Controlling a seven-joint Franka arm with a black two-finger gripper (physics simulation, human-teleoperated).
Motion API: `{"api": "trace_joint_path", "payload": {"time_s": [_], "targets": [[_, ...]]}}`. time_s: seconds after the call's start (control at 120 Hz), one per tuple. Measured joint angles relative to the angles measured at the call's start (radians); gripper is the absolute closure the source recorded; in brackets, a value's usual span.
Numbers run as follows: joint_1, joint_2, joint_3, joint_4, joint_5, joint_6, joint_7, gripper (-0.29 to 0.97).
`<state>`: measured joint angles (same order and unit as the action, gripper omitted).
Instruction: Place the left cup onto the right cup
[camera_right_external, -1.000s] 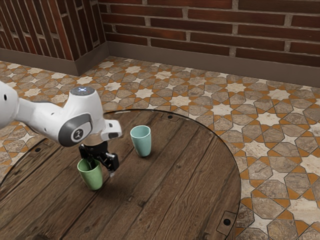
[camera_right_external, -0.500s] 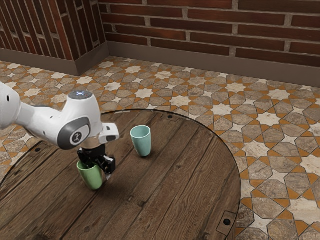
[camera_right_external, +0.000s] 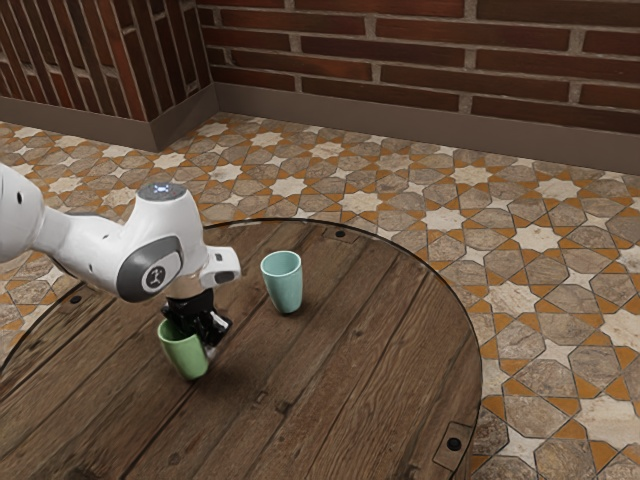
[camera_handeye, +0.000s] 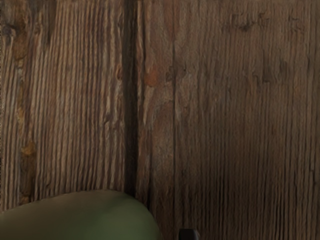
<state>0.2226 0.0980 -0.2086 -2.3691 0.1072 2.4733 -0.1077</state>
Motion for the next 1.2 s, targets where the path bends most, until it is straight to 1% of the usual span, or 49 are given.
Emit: {"api": "trace_joint_path", "payload": {"time_s": [0.15, 0.242, 0.4, 0.567, 0.7, 0.925, 1.05, 1.2], "targets": [[0.001, -0.014, 0.0, 0.003, 0.001, -0.007, -0.001, 0.75], [0.001, -0.021, -0.002, 0.008, 0.002, -0.021, -0.002, 0.75], [0.002, -0.031, -0.01, 0.061, 0.004, -0.079, -0.009, 0.76], [0.004, -0.042, -0.043, 0.151, 0.01, -0.185, -0.026, 0.77], [0.006, -0.044, -0.087, 0.253, 0.051, -0.301, -0.053, 0.78], [-0.011, -0.04, -0.133, 0.401, 0.081, -0.49, -0.101, 0.78], [-0.005, -0.026, -0.146, 0.462, 0.096, -0.553, -0.121, 0.78], [-0.002, 0.007, -0.149, 0.518, 0.117, -0.592, -0.139, 0.78]]}}
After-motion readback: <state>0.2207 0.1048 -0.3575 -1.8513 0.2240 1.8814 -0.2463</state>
